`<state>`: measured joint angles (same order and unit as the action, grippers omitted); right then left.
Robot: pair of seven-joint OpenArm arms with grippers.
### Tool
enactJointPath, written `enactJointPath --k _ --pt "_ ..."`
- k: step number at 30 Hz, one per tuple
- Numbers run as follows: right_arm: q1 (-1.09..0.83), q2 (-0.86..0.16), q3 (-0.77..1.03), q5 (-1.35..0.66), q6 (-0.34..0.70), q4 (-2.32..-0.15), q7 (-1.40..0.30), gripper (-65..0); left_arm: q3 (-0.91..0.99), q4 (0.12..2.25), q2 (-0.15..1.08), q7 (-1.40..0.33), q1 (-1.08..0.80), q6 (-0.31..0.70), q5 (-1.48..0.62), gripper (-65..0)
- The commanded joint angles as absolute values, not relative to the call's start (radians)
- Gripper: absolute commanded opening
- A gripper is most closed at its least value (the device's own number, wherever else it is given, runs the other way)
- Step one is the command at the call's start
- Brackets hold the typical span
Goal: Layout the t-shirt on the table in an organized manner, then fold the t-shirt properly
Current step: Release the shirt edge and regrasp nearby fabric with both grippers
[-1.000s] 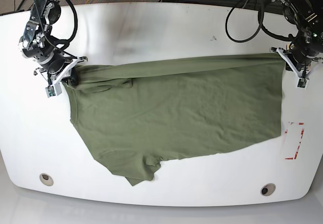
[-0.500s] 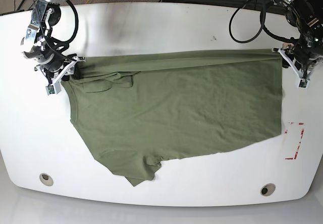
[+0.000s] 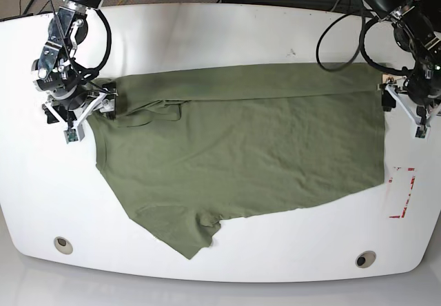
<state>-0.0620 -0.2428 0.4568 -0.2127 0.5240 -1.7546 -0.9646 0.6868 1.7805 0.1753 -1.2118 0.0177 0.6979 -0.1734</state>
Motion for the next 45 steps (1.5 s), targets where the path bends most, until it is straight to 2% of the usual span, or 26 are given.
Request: enactJointPath --k 1,18,26,34,45 --pt "-0.048 -0.263 0.463 -0.213 0.519 -1.828 -0.969 -6.0 0.690 1.801 0.211 -1.208 0.053 0.698 -0.176 -14.4" --pt "-0.048 -0.263 0.469 -0.214 0.522 -1.890 -1.017 -6.0 0.697 1.857 0.255 -1.207 0.119 0.698 -0.179 -14.4" --pt "-0.050 -0.226 0.476 -0.205 0.578 -1.873 -1.015 -6.0 0.691 1.854 0.191 -1.158 0.061 0.698 -0.176 -14.6" --pt "-0.045 -0.182 0.516 -0.206 0.591 -1.790 -1.007 -6.0 0.664 1.853 0.151 -0.998 -0.042 0.698 -0.173 -14.6" --pt "-0.051 -0.177 0.519 -0.214 0.591 -1.629 -0.914 -6.0 0.651 1.851 0.156 -0.980 -0.085 0.698 -0.173 -14.6"
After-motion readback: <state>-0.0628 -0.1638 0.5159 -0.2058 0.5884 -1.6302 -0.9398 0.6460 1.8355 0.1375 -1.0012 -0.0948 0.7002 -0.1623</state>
